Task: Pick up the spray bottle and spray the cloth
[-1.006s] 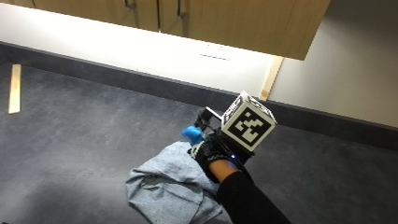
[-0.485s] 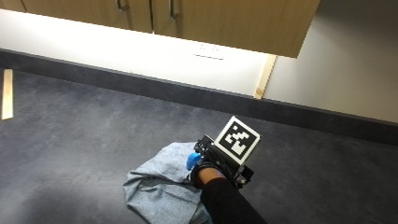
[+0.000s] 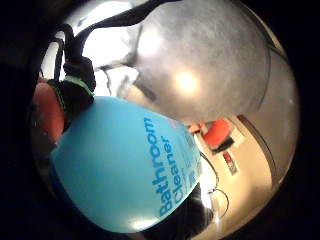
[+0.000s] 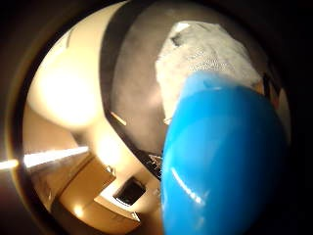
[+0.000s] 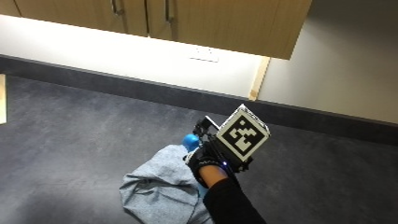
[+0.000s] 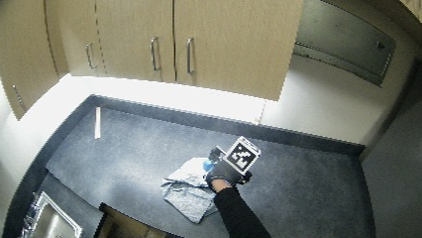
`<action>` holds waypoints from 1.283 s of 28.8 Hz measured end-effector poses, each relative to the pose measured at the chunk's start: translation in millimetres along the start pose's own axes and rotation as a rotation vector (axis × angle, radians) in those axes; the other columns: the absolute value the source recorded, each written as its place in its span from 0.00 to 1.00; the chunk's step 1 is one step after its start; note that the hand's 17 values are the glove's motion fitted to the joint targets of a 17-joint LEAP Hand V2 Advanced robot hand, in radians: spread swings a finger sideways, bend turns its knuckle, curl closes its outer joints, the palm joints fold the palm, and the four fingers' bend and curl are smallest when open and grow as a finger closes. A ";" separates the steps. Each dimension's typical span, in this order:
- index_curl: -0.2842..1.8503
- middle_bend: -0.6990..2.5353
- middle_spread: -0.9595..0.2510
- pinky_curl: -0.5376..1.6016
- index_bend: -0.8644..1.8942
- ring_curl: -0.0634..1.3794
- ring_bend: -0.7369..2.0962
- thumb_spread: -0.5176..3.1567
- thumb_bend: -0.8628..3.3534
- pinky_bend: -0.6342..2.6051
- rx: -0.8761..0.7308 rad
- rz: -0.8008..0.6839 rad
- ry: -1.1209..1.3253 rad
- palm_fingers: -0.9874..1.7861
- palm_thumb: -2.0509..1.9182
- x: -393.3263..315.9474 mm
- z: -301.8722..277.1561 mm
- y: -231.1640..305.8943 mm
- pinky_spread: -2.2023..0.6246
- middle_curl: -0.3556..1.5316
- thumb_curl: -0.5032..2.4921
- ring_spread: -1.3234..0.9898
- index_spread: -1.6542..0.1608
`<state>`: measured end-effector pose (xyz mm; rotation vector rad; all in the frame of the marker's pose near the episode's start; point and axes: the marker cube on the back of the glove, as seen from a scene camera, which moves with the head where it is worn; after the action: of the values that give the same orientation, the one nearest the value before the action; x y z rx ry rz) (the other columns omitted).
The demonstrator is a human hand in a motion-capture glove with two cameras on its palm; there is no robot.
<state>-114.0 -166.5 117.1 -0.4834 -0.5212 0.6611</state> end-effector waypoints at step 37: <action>0.42 0.32 0.73 0.44 0.42 0.38 0.35 0.26 0.20 0.25 0.462 -0.639 -0.733 0.77 0.81 -71.5 -24.5 66.7 0.78 0.49 0.42 0.53 0.81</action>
<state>-177.3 -175.2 39.1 0.3879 -1.1175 0.2974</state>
